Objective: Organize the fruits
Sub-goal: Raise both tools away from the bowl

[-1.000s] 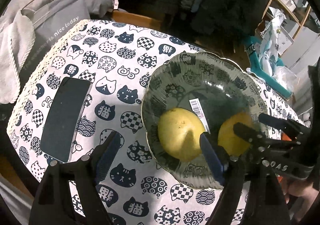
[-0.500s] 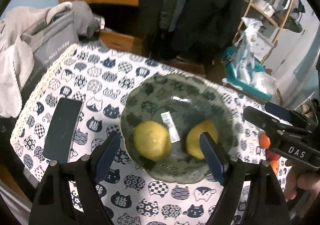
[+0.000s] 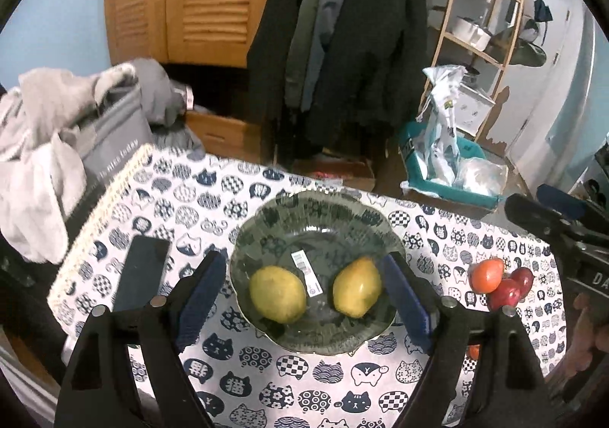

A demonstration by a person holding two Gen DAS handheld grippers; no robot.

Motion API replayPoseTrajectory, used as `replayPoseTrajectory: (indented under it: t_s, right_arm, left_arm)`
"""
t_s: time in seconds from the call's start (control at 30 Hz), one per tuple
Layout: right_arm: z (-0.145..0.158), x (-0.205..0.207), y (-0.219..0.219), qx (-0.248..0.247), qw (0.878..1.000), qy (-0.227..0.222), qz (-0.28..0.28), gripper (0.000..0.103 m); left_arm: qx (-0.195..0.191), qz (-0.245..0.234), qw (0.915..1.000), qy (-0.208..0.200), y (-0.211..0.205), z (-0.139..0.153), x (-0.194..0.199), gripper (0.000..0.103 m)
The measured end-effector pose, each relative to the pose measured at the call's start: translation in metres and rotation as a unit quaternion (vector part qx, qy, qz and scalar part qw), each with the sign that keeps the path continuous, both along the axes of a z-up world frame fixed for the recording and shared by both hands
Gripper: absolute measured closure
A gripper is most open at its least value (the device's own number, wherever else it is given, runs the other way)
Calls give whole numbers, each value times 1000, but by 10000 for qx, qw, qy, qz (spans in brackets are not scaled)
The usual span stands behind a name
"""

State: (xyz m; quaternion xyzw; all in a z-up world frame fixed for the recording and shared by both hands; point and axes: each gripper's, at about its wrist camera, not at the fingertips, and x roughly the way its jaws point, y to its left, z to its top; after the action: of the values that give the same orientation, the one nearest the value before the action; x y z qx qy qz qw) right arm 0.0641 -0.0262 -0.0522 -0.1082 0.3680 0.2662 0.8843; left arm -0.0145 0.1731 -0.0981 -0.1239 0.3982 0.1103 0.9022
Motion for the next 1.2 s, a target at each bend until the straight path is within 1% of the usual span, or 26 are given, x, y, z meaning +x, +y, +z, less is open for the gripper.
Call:
replayPoseTrajectory:
  t_s: [0.17, 0.33, 0.47, 0.73, 1.0, 1.2]
  right_arm:
    - [17, -10, -16, 74, 9998, -187, -71, 15]
    - [31, -22, -36, 117, 9989, -433, -167, 15]
    - [40, -28, -55, 191, 9978, -563, -288, 14]
    - [50, -38, -92, 240, 9950, -795, -556, 14]
    - [50, -43, -122, 201, 9925, -881, -819, 14]
    - [45, -42, -145, 160, 9907, -843, -1059, 14]
  left_arm:
    - [287, -72, 9994, -196, -12, 21, -8, 12]
    - [514, -174, 9973, -492, -26, 42, -16, 2]
    - [598, -256, 9956, -680, -38, 56, -19, 1]
    - [536, -466, 9936, -881, -60, 69, -20, 1]
    - [504, -677, 9925, -889, -81, 70, -16, 1]
    - [498, -877, 9910, -883, -99, 71, -10, 1]
